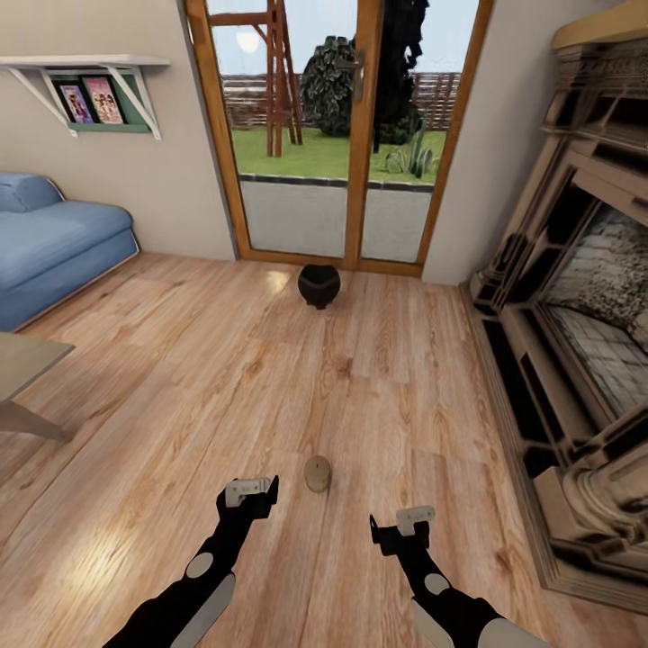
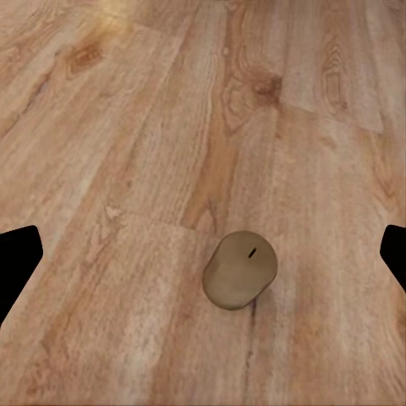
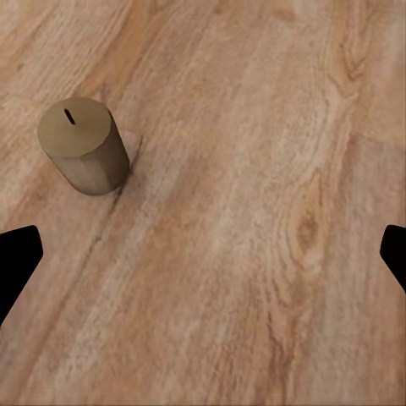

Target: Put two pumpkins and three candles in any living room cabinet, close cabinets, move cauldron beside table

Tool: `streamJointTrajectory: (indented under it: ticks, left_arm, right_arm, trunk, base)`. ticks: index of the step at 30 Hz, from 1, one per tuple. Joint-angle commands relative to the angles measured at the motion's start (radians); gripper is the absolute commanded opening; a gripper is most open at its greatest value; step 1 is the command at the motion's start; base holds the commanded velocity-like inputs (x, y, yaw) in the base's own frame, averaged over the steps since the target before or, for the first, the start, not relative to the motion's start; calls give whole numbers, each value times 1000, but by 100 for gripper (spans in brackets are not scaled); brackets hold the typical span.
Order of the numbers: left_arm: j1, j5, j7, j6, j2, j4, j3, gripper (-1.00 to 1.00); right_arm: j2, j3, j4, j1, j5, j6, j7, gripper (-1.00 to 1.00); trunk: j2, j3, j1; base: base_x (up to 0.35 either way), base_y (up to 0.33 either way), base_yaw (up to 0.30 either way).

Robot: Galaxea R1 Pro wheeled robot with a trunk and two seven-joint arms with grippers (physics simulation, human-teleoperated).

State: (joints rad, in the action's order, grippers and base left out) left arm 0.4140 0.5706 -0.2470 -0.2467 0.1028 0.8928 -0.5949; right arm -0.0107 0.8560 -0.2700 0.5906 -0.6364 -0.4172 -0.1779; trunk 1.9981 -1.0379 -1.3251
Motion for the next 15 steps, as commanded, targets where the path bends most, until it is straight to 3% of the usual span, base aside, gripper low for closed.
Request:
streamJointTrajectory:
  ticks: [1,15]
  left_arm:
    - [0,0,0,0,0,0,0,100]
    - [0,0,0,0,0,-1,0,100]
  right_arm:
    - [0,0,0,0,0,0,0,100]
    - [-1,1,19,0,1,0,0,100]
  trunk:
    - [0,2,0]
    - [0,24,0]
  base:
    - [0,0,0]
    - [0,0,0]
